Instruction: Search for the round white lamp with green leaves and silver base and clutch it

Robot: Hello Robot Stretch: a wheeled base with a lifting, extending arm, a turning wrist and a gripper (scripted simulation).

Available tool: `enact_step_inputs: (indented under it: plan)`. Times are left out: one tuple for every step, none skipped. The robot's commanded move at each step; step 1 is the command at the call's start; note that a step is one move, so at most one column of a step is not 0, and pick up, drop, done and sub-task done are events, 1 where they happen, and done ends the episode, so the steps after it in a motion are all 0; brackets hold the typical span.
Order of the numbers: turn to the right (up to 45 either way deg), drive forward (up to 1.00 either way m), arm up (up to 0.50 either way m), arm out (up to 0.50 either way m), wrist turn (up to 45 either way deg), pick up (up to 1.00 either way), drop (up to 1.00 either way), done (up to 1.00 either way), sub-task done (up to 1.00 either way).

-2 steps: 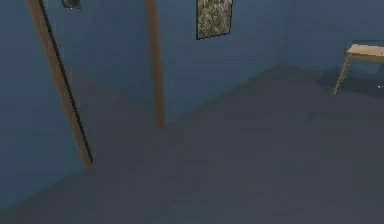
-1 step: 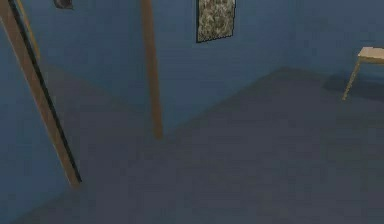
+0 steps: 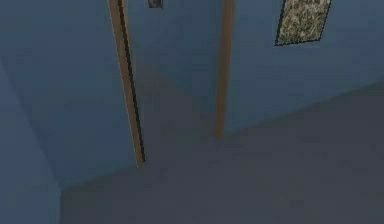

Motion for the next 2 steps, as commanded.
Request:
enact_step_inputs:
  plan:
    - [-3.0,0.0,0.0,0.0,0.0,0.0,0.0,0.0,0.0]
    - [0.0,1.0,0.0,0.0,0.0,0.0,0.0,0.0,0.0]
